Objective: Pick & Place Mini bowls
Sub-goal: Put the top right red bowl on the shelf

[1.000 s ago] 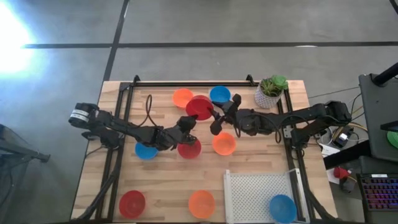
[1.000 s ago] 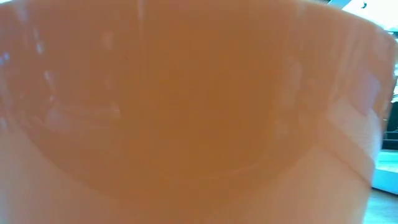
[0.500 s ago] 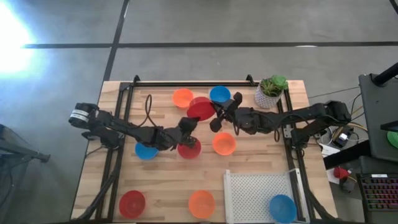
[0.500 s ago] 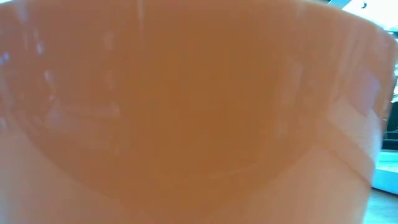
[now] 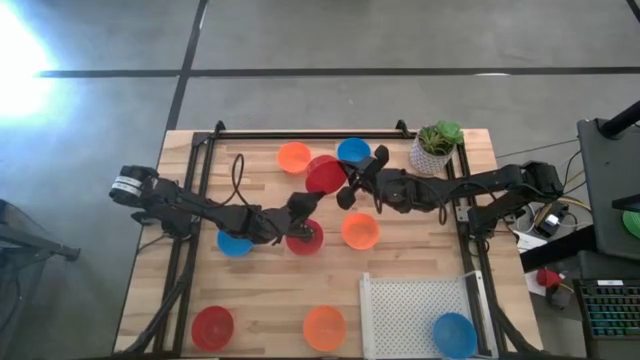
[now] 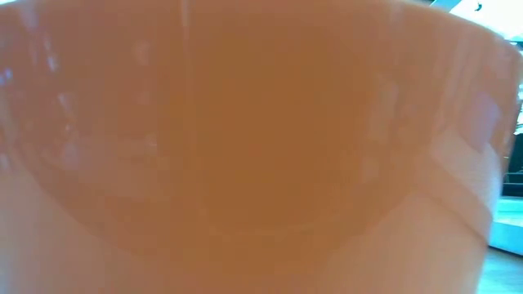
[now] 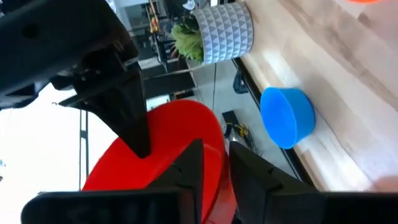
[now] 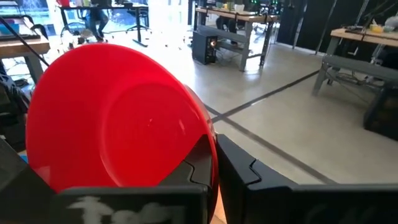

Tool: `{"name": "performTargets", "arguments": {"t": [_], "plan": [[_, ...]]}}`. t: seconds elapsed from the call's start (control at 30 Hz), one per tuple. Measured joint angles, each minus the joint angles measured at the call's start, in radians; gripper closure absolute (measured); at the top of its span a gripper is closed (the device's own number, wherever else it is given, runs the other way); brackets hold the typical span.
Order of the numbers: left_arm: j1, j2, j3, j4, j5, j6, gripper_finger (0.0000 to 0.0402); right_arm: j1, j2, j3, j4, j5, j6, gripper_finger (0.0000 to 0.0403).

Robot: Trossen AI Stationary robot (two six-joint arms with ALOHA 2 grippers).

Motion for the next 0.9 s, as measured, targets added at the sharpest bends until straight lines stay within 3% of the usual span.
{"name": "performTargets", "arguments": {"t": [0.2, 0.43, 0.6, 0.7, 0.9], "plan": [[-0.006, 0.000, 0.000, -0.007, -0.039, -0.117, 0.0319, -0.008, -0.001, 0.017, -0.046, 0.000, -0.034, 0.0394], [-0.048, 0.000, -0.001, -0.014, -0.078, -0.180, 0.0317, -0.052, -0.024, 0.077, -0.269, 0.091, 0.008, 0.0395], [-0.101, -0.006, -0.001, -0.015, -0.172, -0.208, 0.0317, -0.067, -0.050, 0.185, -0.465, 0.099, 0.053, 0.0395], [-0.130, -0.024, -0.001, -0.014, -0.237, -0.245, 0.0317, -0.066, -0.058, 0.293, -0.691, 0.066, 0.142, 0.0395], [-0.196, -0.115, -0.002, -0.047, -0.308, -0.414, 0.0317, -0.044, -0.055, 0.440, -1.041, -0.113, 0.335, 0.0395]]}}
